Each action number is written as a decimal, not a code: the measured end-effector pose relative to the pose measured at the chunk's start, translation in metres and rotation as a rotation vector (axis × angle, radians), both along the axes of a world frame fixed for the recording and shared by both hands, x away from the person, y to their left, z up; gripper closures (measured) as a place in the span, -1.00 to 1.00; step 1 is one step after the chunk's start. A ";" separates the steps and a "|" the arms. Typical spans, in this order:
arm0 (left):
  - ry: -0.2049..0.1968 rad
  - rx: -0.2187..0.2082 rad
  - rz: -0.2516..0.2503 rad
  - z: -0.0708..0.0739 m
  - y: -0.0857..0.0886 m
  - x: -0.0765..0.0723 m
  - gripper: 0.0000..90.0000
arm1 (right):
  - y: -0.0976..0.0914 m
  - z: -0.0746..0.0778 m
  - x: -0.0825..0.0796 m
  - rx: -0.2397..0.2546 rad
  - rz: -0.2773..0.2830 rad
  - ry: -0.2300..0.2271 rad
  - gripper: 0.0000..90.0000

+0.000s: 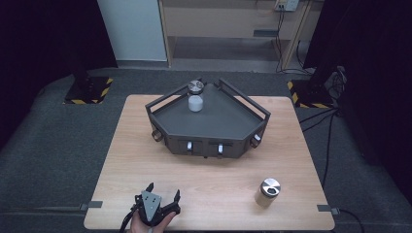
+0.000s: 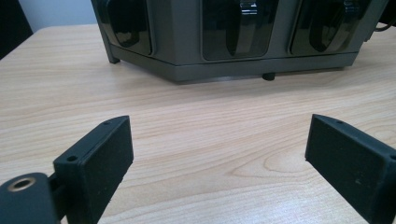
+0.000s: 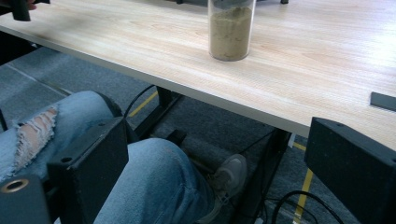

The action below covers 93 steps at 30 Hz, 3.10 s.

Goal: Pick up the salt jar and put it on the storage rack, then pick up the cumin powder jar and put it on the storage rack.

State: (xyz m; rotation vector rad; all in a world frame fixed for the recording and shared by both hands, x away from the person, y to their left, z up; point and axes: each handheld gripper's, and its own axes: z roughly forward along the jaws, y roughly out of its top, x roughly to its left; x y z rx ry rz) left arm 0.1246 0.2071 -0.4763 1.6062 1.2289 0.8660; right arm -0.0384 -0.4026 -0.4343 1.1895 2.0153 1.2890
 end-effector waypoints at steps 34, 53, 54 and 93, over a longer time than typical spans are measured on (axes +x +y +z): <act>-0.007 0.008 -0.006 -0.006 0.016 -0.016 -0.85 | 0.027 0.001 0.029 -0.006 0.027 0.004 -0.88; -0.004 0.018 0.048 -0.007 0.025 -0.025 -0.85 | 0.026 0.000 0.038 0.013 0.055 0.003 -0.88; -0.008 0.019 0.047 -0.007 0.024 -0.024 -0.85 | 0.026 0.000 0.037 0.012 0.052 0.001 -0.88; -0.043 0.001 0.019 -0.010 0.009 -0.012 -0.85 | 0.006 0.040 0.056 0.112 -0.012 -0.091 -0.90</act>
